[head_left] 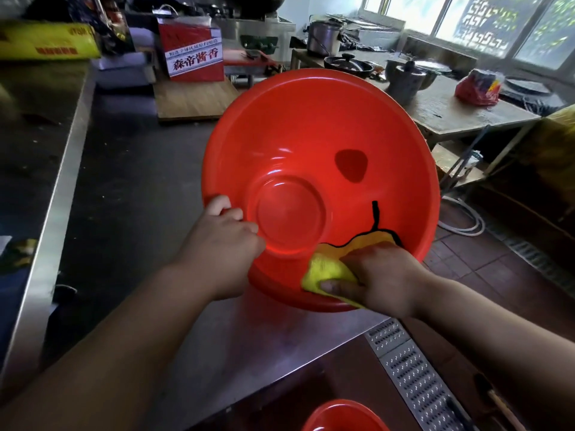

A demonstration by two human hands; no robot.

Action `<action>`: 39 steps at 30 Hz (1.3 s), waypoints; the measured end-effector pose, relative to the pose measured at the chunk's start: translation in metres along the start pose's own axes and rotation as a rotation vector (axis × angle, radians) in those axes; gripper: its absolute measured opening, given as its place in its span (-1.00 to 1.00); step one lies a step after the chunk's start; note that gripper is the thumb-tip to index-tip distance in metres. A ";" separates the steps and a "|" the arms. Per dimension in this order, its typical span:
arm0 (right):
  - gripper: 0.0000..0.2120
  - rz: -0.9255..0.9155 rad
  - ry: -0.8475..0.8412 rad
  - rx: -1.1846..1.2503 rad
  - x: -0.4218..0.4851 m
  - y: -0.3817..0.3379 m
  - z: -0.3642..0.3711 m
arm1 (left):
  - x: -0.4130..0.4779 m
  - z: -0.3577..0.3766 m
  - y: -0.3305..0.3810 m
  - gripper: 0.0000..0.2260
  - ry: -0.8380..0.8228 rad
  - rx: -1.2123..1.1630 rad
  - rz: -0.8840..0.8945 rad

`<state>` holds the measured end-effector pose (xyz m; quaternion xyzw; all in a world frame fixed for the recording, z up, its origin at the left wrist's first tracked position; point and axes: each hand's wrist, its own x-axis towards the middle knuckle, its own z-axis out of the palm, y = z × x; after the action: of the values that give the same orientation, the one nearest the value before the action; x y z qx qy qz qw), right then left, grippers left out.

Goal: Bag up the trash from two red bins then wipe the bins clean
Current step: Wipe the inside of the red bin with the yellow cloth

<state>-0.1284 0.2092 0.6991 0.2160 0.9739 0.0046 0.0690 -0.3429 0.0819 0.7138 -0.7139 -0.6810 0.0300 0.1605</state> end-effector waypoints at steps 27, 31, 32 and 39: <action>-0.59 -0.339 -0.059 -0.122 -0.009 -0.001 0.025 | 0.050 -0.020 -0.034 -0.38 0.266 0.018 -0.507; -0.55 -0.325 -0.114 -0.069 -0.005 0.003 0.021 | 0.056 -0.013 -0.050 -0.45 0.347 0.157 -0.516; -0.56 -0.310 -0.154 -0.017 -0.004 0.002 0.015 | 0.057 -0.012 -0.053 -0.45 0.357 0.172 -0.494; -0.72 -0.011 -0.196 0.212 0.041 -0.013 -0.002 | 0.065 -0.013 -0.058 -0.44 0.385 0.203 -0.427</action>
<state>-0.1710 0.2151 0.6952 0.2161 0.9588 -0.1197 0.1404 -0.3904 0.1441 0.7532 -0.5273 -0.7663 -0.0724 0.3599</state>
